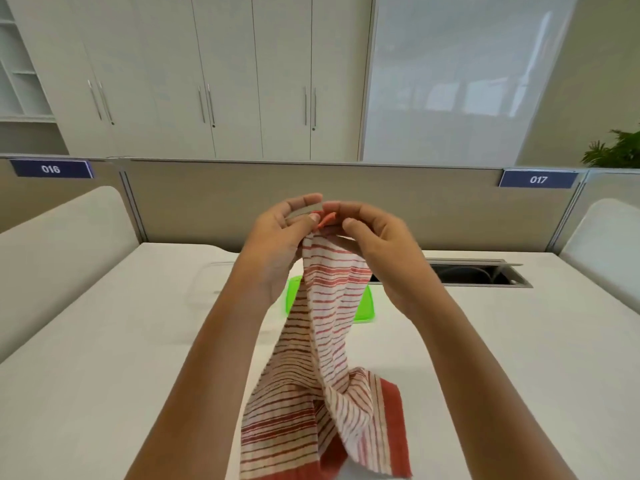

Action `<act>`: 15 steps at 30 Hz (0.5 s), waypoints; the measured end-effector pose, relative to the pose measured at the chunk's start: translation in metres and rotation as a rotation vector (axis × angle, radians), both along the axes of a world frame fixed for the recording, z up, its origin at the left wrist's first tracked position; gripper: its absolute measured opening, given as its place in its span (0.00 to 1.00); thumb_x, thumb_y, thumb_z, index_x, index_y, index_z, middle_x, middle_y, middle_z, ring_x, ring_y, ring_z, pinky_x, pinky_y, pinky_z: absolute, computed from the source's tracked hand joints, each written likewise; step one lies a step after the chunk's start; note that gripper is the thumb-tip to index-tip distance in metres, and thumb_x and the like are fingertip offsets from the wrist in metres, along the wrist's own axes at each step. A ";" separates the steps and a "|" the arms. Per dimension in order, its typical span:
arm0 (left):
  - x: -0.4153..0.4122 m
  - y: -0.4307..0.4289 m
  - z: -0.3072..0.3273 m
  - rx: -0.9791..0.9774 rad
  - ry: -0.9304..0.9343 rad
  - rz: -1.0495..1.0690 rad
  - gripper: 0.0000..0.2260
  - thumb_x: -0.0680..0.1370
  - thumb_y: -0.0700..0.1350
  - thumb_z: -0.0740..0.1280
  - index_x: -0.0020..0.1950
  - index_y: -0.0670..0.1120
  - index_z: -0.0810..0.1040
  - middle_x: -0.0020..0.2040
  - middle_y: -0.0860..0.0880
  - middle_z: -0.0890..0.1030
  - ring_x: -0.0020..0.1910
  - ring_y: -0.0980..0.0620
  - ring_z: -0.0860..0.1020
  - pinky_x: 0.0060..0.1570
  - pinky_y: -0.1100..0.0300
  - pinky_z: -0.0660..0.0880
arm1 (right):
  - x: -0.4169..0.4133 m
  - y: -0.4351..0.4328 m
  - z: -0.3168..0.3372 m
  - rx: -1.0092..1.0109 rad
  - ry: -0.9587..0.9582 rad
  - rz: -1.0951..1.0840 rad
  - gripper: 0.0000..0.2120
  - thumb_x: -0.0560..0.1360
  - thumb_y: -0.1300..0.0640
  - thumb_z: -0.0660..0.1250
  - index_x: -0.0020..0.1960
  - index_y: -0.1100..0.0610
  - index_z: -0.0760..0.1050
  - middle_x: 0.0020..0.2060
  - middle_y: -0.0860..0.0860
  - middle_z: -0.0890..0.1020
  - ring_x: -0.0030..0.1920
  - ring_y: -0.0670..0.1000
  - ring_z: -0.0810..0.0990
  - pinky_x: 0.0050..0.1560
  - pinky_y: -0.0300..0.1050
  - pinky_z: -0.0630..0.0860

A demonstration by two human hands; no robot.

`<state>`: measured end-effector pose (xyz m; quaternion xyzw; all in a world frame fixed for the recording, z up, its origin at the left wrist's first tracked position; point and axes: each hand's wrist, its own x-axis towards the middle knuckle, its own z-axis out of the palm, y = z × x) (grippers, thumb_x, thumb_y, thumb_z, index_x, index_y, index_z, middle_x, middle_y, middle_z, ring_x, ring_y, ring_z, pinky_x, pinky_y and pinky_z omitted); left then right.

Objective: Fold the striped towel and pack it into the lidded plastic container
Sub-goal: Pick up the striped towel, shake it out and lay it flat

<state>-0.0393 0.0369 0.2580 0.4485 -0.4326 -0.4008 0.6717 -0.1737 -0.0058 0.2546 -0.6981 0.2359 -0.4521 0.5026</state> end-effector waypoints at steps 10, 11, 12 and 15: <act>0.001 0.000 0.001 -0.057 -0.049 0.159 0.10 0.71 0.38 0.71 0.50 0.49 0.79 0.33 0.53 0.86 0.36 0.56 0.84 0.37 0.64 0.80 | -0.012 -0.003 0.007 -0.456 0.233 -0.284 0.02 0.74 0.54 0.68 0.46 0.51 0.78 0.39 0.43 0.80 0.42 0.43 0.80 0.46 0.38 0.79; 0.001 0.001 0.001 -0.059 -0.057 0.168 0.10 0.70 0.38 0.72 0.49 0.50 0.79 0.34 0.53 0.86 0.36 0.56 0.84 0.37 0.64 0.80 | -0.012 -0.004 0.007 -0.479 0.269 -0.292 0.02 0.74 0.54 0.68 0.46 0.51 0.78 0.38 0.41 0.80 0.42 0.43 0.80 0.44 0.38 0.79; -0.001 0.001 0.001 -0.060 -0.066 0.176 0.10 0.70 0.38 0.72 0.49 0.50 0.79 0.34 0.53 0.86 0.36 0.55 0.84 0.37 0.63 0.81 | -0.012 -0.005 0.007 -0.509 0.303 -0.306 0.03 0.75 0.54 0.67 0.47 0.51 0.78 0.37 0.39 0.78 0.41 0.44 0.80 0.42 0.38 0.79; -0.003 0.003 0.002 -0.063 -0.094 0.199 0.10 0.71 0.39 0.72 0.49 0.51 0.79 0.37 0.52 0.86 0.39 0.54 0.85 0.40 0.62 0.81 | -0.012 -0.007 0.007 -0.568 0.330 -0.337 0.02 0.75 0.54 0.67 0.47 0.51 0.78 0.36 0.37 0.76 0.41 0.40 0.78 0.39 0.30 0.77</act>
